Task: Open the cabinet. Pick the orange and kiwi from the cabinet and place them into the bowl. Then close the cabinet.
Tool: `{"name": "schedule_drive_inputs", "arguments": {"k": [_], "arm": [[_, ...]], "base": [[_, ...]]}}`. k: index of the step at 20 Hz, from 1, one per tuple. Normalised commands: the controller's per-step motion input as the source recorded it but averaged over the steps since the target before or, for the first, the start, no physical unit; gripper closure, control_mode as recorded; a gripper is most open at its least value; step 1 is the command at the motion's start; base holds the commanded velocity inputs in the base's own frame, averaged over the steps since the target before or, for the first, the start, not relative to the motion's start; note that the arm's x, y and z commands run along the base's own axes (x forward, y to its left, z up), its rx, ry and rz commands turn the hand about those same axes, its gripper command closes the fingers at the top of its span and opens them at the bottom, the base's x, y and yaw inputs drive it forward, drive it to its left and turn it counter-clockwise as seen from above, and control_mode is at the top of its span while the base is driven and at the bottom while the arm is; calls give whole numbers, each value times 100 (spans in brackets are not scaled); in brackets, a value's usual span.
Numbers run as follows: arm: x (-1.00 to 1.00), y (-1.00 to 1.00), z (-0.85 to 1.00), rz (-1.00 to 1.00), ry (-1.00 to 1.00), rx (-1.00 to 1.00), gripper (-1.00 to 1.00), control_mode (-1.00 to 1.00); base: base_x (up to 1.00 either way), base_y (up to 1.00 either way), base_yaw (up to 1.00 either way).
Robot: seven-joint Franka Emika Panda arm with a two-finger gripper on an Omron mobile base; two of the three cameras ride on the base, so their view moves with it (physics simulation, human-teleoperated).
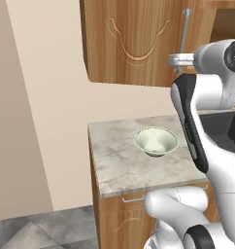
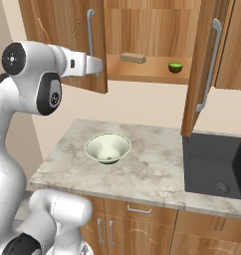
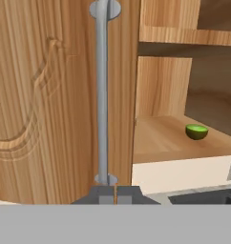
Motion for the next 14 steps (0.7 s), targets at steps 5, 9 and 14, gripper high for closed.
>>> {"name": "schedule_drive_inputs", "arguments": {"k": [5,9,14], "arm": [[-60,0,0,-3,0,0,100,-100],[-3,0,0,0,0,0,100,-100],[0,-19,0,3,13,11,100,-100]], "base": [[0,0,0],[0,0,0],[0,0,0]]}}
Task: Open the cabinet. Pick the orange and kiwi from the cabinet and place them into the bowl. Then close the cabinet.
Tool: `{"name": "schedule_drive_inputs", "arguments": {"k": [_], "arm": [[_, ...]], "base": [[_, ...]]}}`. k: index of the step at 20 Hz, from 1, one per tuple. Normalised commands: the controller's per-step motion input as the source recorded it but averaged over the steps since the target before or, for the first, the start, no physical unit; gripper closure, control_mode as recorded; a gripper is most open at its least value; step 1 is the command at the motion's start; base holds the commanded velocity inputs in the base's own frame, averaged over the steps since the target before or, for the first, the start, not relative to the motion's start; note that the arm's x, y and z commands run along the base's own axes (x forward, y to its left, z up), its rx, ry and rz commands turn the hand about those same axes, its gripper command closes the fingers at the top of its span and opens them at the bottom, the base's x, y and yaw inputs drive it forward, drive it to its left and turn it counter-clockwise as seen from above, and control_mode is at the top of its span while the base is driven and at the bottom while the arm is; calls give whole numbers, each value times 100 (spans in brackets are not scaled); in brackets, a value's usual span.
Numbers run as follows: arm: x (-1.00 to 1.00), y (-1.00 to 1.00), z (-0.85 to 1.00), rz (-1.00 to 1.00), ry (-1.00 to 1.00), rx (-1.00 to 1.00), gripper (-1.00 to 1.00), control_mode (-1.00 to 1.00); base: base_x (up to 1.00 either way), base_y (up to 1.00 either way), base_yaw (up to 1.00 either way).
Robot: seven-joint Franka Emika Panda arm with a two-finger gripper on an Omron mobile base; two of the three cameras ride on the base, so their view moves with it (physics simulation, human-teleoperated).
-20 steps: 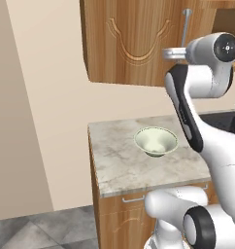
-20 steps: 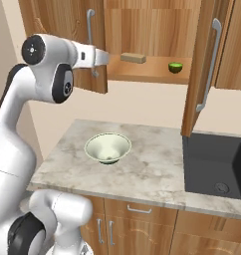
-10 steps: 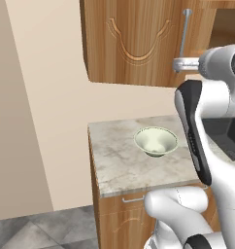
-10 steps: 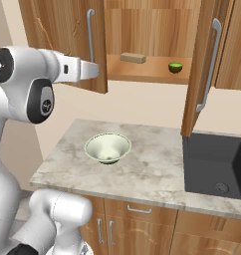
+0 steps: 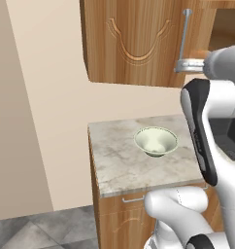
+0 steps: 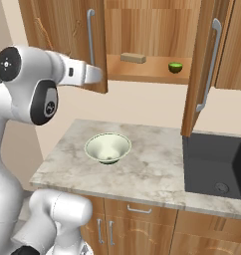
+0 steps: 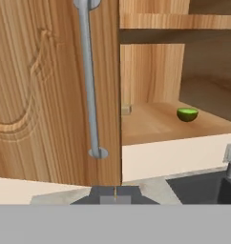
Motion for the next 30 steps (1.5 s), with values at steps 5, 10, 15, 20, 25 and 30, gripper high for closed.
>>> {"name": "schedule_drive_inputs", "arguments": {"k": [5,10,15,20,25,30], "arm": [[0,-22,0,3,14,19,100,-100],[23,-11,-3,9,5,19,100,-100],[41,-4,-8,13,-1,14,100,-100],[50,-6,-18,16,-3,13,100,-100],[42,-1,-24,14,-4,4,100,-100],[28,-6,-8,12,0,2,100,-100]], "base": [[0,0,0],[0,0,0],[0,0,0],[0,0,0],[0,0,0],[0,0,0]]}}
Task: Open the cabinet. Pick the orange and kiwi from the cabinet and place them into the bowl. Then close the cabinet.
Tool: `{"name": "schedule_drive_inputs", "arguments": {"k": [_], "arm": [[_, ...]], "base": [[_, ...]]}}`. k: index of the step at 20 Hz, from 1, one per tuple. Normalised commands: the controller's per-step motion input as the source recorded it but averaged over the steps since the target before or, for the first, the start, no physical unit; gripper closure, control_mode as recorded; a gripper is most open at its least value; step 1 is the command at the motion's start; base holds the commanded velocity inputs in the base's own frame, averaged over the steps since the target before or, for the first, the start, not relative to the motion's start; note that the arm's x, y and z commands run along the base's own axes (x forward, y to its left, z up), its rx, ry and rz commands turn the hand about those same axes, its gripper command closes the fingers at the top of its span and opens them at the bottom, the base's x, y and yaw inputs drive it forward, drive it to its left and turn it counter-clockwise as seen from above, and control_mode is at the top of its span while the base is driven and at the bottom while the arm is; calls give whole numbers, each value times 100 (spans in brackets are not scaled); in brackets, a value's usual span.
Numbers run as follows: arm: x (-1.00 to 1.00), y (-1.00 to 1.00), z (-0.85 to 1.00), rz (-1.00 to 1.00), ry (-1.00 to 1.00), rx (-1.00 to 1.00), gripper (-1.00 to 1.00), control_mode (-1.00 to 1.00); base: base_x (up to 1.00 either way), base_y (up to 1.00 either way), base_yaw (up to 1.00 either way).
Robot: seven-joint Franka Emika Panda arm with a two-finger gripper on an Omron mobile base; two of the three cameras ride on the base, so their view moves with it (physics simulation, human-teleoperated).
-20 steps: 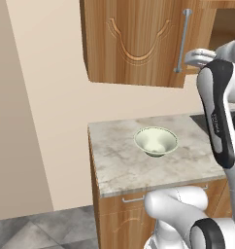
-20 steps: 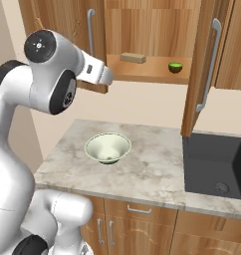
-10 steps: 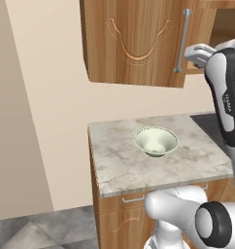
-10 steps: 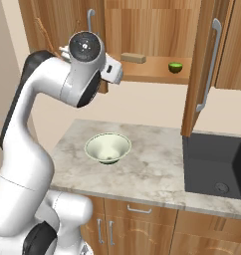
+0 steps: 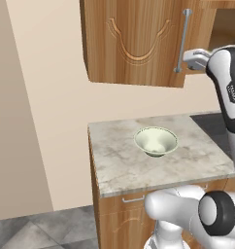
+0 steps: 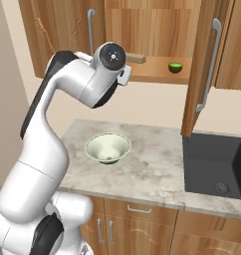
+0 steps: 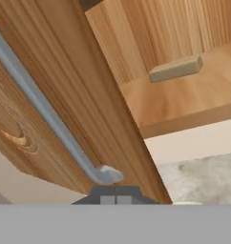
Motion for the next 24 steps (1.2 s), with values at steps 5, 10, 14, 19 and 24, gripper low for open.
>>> {"name": "schedule_drive_inputs", "arguments": {"k": [5,10,14,19,24], "arm": [[32,-24,0,13,0,10,100,-100],[31,-29,0,12,0,11,100,-100],[37,-22,0,11,0,10,100,-100],[48,-3,0,13,0,7,100,-100],[28,0,0,12,0,6,100,-100]], "base": [[0,0,0],[0,0,0],[0,0,0],[0,0,0],[0,0,0]]}}
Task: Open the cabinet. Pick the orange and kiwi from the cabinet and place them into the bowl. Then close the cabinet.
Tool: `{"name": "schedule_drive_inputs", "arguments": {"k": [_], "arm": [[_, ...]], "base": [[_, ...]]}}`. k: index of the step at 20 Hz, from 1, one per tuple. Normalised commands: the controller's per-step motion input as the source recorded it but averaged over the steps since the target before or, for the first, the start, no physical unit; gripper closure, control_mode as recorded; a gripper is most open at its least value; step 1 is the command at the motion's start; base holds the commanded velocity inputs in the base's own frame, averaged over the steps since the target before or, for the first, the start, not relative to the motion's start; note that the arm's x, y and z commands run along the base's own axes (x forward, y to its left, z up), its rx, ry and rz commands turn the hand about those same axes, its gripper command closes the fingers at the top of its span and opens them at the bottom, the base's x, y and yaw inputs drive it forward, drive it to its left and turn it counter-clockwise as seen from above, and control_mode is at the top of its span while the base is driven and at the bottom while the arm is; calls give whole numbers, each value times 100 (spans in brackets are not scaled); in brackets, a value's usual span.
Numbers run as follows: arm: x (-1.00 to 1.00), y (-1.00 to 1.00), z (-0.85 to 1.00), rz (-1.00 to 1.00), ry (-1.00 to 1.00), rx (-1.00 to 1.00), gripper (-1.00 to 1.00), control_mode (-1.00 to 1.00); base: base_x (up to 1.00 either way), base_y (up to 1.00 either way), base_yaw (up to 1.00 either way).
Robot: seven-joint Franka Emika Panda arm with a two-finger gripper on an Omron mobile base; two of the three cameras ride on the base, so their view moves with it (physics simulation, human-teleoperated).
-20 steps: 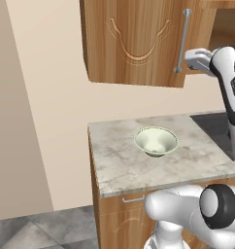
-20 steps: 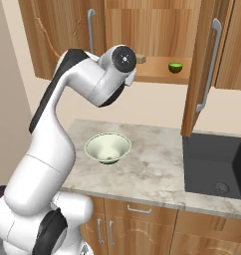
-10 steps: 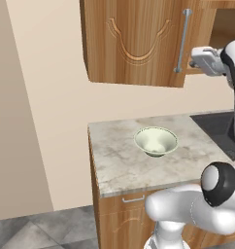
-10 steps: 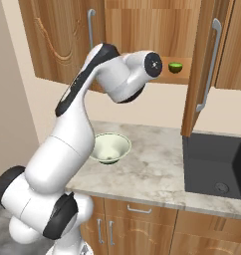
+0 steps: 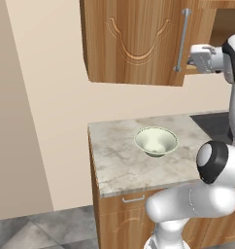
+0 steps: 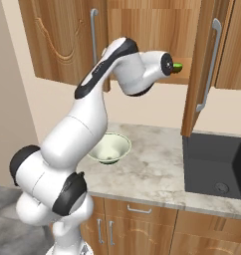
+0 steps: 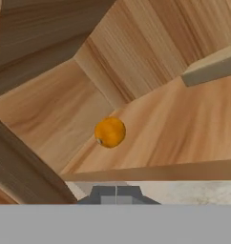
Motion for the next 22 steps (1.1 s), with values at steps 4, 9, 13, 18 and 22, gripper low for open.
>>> {"name": "schedule_drive_inputs", "arguments": {"k": [4,9,13,18,22], "arm": [[0,0,0,11,-9,2,100,-100],[0,17,0,9,-16,0,100,-100],[0,45,0,6,-18,0,100,-100],[-5,40,4,5,-11,0,100,-100],[-44,34,22,4,-3,0,100,-100]], "base": [[0,0,0],[0,0,0],[0,0,0],[0,0,0],[0,0,0]]}}
